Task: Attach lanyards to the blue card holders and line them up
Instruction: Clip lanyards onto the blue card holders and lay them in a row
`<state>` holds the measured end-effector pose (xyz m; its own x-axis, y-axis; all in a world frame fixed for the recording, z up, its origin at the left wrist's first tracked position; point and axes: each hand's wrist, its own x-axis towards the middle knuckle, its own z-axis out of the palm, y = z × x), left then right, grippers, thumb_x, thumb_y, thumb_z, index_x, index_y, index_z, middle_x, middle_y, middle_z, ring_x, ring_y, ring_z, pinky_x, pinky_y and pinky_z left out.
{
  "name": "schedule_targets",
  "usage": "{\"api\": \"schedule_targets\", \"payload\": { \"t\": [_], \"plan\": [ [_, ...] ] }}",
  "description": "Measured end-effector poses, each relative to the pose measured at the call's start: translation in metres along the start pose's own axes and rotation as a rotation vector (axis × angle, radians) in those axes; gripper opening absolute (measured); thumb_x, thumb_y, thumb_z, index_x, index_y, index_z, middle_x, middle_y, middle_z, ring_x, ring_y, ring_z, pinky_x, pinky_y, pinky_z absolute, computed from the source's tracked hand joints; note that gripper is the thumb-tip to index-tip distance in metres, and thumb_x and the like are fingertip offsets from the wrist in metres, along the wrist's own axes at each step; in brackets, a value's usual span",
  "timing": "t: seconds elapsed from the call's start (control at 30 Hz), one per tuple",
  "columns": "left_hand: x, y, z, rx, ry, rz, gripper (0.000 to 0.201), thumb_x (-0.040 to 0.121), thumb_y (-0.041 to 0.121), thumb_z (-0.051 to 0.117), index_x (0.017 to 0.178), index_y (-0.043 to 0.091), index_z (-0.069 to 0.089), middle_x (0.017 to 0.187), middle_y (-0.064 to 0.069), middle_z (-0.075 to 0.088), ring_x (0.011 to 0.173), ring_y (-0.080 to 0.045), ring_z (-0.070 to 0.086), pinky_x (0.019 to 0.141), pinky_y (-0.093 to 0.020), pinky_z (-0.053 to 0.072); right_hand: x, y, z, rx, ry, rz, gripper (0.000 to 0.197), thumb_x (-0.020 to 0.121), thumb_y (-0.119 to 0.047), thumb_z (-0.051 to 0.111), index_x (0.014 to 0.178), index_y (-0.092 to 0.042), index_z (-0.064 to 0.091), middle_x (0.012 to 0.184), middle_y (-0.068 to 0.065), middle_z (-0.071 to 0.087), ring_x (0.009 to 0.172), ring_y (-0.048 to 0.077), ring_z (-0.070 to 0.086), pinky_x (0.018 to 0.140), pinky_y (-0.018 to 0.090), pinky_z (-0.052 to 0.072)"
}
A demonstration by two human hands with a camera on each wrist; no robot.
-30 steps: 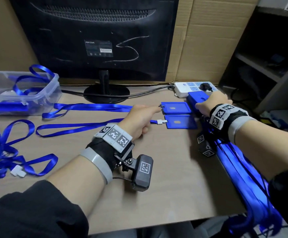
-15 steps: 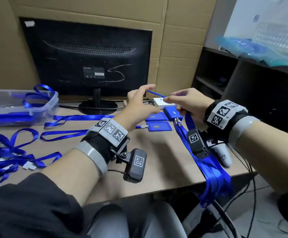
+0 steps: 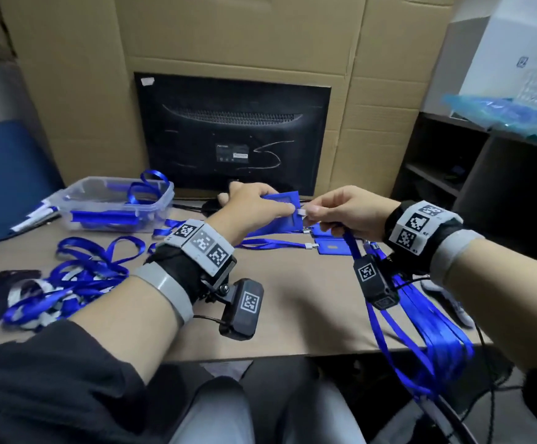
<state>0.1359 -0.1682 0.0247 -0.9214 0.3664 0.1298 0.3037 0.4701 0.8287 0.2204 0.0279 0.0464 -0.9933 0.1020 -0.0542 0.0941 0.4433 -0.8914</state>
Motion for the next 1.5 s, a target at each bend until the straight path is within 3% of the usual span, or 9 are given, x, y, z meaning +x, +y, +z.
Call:
{"api": "schedule_targets", "payload": {
  "t": [0.17,0.27,0.47,0.6,0.77,0.9,1.13,1.3,1.5],
  "plan": [
    [-0.003,-0.023,-0.024,-0.032,0.068,-0.054,0.036,0.065,0.071,0.077,0.079,0.038,0.078,0.129,0.001,0.053,0.127,-0.026,0.039,0.104,-0.037,0.044,0.026,-0.002,0.029,0.037,-0.047,-0.010,0.022,0.091,-0.026,0.076,0.085,-0.004,0.074,0.081,0.011,0.073,0.061,0.014,0.060,0.059,0.023,0.052],
    [0.001,-0.035,-0.035,-0.091,0.031,-0.106,0.045,0.051,0.077,0.079,0.082,0.044,0.079,0.116,0.002,0.071,0.125,-0.031,0.056,0.105,-0.045,0.051,0.038,-0.003,0.041,0.124,-0.113,-0.048,0.018,0.094,-0.018,0.071,0.091,-0.001,0.074,0.084,0.014,0.070,0.062,0.016,0.060,0.065,0.023,0.055],
    [0.001,-0.051,-0.054,-0.237,-0.110,-0.134,0.021,0.090,0.036,0.080,0.095,0.016,0.080,0.089,-0.002,0.077,0.082,-0.014,0.066,0.071,-0.021,0.049,0.051,-0.003,0.064,0.279,-0.246,-0.057,0.017,0.103,-0.003,0.055,0.100,0.003,0.070,0.081,0.009,0.070,0.057,0.010,0.059,0.063,0.019,0.054],
    [0.008,-0.060,-0.058,-0.214,-0.135,-0.163,0.024,0.091,0.037,0.080,0.094,0.013,0.079,0.088,-0.001,0.074,0.085,-0.016,0.065,0.077,-0.025,0.050,0.056,-0.002,0.072,0.227,-0.295,-0.081,0.016,0.100,-0.004,0.060,0.094,0.004,0.072,0.075,0.009,0.070,0.058,0.012,0.058,0.063,0.020,0.053],
    [0.014,-0.070,-0.059,-0.143,-0.166,-0.298,0.035,0.086,0.042,0.082,0.103,0.011,0.080,0.111,-0.003,0.075,0.106,-0.022,0.067,0.103,-0.041,0.052,0.059,-0.010,0.076,-0.202,-0.172,-0.176,0.015,0.086,-0.023,0.082,0.091,-0.009,0.082,0.085,0.012,0.079,0.069,0.013,0.069,0.069,0.023,0.058],
    [0.016,-0.078,-0.054,-0.036,-0.166,-0.305,0.030,0.088,0.044,0.080,0.084,0.015,0.072,0.098,0.002,0.068,0.097,-0.015,0.058,0.074,-0.028,0.044,0.060,-0.010,0.078,-0.397,-0.116,-0.234,0.018,0.077,-0.034,0.089,0.086,-0.020,0.083,0.079,-0.002,0.079,0.073,0.005,0.068,0.074,0.022,0.057],
    [0.003,-0.080,-0.053,-0.557,-0.247,-0.471,0.032,0.100,0.051,0.063,0.101,0.020,0.069,0.085,0.004,0.071,0.070,-0.009,0.065,0.056,-0.022,0.046,0.065,-0.014,0.082,0.150,-0.005,-0.233,0.009,0.100,-0.014,0.065,0.096,-0.005,0.064,0.096,0.017,0.077,0.058,0.011,0.060,0.055,0.021,0.048],
    [-0.003,-0.073,-0.056,-0.726,-0.477,-0.487,0.055,0.089,0.065,0.067,0.069,0.014,0.066,0.096,-0.008,0.072,0.073,-0.027,0.063,0.054,-0.027,0.035,0.069,-0.017,0.083,0.546,0.026,-0.190,0.005,0.104,-0.003,0.053,0.106,0.000,0.056,0.094,0.017,0.070,0.081,0.024,0.078,0.073,0.026,0.064],
    [-0.005,-0.073,-0.056,-0.651,-0.616,-0.468,0.053,0.090,0.070,0.062,0.077,0.019,0.053,0.107,-0.013,0.075,0.065,-0.020,0.056,0.061,-0.027,0.039,0.081,-0.012,0.067,0.534,0.420,-0.332,0.008,0.105,-0.005,0.053,0.105,-0.003,0.061,0.081,0.008,0.054,0.077,0.025,0.074,0.084,0.035,0.063]
  ]
}}
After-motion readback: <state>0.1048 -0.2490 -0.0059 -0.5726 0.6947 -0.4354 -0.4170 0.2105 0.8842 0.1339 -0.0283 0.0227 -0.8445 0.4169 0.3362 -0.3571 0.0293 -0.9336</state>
